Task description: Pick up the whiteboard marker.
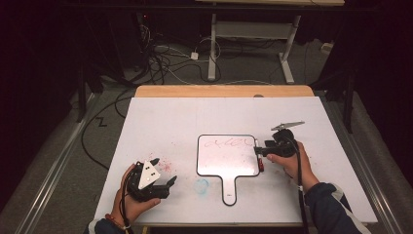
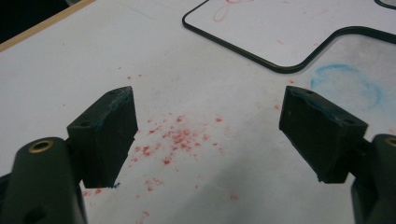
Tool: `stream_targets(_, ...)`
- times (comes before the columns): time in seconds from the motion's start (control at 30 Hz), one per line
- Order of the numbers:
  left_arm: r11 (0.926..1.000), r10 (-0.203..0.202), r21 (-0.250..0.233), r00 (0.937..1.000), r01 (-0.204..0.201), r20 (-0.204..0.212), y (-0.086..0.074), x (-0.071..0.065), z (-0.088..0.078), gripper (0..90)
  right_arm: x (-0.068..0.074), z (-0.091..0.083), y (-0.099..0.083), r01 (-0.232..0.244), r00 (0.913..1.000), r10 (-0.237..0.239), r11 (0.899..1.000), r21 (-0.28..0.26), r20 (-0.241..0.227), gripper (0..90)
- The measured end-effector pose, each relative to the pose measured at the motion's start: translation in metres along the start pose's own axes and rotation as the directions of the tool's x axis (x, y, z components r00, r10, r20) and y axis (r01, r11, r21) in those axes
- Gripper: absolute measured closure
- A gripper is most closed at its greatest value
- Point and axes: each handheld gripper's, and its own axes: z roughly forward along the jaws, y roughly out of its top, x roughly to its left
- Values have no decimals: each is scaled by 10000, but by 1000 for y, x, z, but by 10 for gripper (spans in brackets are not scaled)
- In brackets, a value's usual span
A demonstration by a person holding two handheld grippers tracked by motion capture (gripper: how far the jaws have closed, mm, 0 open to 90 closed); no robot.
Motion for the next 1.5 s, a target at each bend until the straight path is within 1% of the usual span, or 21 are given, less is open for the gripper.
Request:
stream_targets(0.03, 10000, -18, 26, 10000, 18, 3, 0, 0, 0, 183, 0, 3, 2, 5, 10000, -5, 10000, 57, -20, 435)
stream_targets(0.07, 9999, -96, 104, 9999, 96, 64, 0, -1, 1, 183, -1, 5, 3, -51, 10000, 50, 9999, 118, 82, 444)
stream_targets(0.1, 10000, 11, 76, 10000, -12, 36, 0, -1, 1, 183, -1, 8, 4, -98, 9999, 96, 9999, 125, 105, 468)
stream_targets(0.17, 9999, 21, 135, 10000, -22, 68, 0, -1, 2, 183, -4, 13, 6, -272, 9996, 270, 9993, 270, 89, 491)
stream_targets(0.2, 9997, -57, 223, 9999, 54, 136, -1, -2, 2, 183, -4, 14, 6, -346, 9994, 343, 9990, 269, 103, 510)
stream_targets(0.27, 9997, -28, 238, 9999, 24, 170, 0, -2, 3, 183, -5, 15, 7, -353, 9993, 351, 9991, 229, 104, 567)
stream_targets(0.33, 9997, -14, 259, 9998, 9, 200, 0, -3, 4, 183, -7, 15, 6, -457, 9989, 460, 9987, 212, -108, 652)
stream_targets(0.4, 9996, -30, 297, 9997, 23, 223, 1, -3, 5, 183, -7, 15, 5, -489, 9986, 493, 9986, 189, -169, 688)
stream_targets(0.43, 9996, -52, 291, 9997, 45, 248, 1, -3, 5, 183, -7, 14, 5, -545, 9981, 550, 9984, 170, -292, 709)
stream_targets(0.5, 9995, 23, 314, 9997, -31, 245, 2, -5, 6, 183, -7, 12, 5, -595, 9973, 597, 9982, 60, -427, 755)
stream_targets(0.57, 9994, 77, 341, 9996, -87, 285, 3, -6, 8, 183, -6, 10, 5, -443, 9977, 442, 9990, 3, -510, 811)
stream_targets(0.6, 9993, 113, 360, 9995, -124, 287, 4, -6, 8, 183, -5, 10, 5, -430, 9977, 427, 9991, -57, -520, 808)
stream_targets(0.7, 9992, 58, 394, 9994, -72, 354, 4, -7, 10, 183, -4, 9, 5, -380, 9975, 379, 9993, 9, -598, 814)
stream_targets(0.93, 9990, -2, 458, 9990, -18, 441, 7, -9, 13, 186, 0, 8, 5, 120, 9991, -119, 9999, 32, -408, 816)
stream_targets(1.0, 9991, -83, 431, 9989, 63, 469, 8, -9, 14, 187, 1, 6, 5, 186, 9990, -189, 9998, -70, -407, 816)
stream_targets(1.17, 9989, -474, 78, 9961, 469, 746, 17, -8, 15, 191, 7, -4, 6, 456, 9982, -476, 9975, -538, -364, 816)
stream_targets(1.23, 9978, -646, -63, 9937, 654, 912, 22, -8, 18, 197, 10, -7, 7, 608, 9972, -639, 9953, -757, -392, 817)
stream_targets(1.3, 9973, -696, -140, 9921, 714, 1046, 27, -8, 21, 198, 14, -11, 8, 673, 9968, -708, 9935, -918, -357, 817)
stream_targets(1.37, 9959, -834, -249, 9885, 872, 1261, 33, -9, 25, 200, 17, -16, 8, 780, 9957, -832, 9898, -1196, -397, 817)
stream_targets(1.47, 9958, -765, -382, 9853, 832, 1530, 45, -13, 32, 201, 24, -24, 10, 926, 9937, -1010, 9841, -1513, -489, 817)
stream_targets(1.5, 9954, -773, -424, 9822, 857, 1714, 50, -15, 35, 201, 26, -27, 10, 1000, 9927, -1096, 9816, -1626, -511, 817)
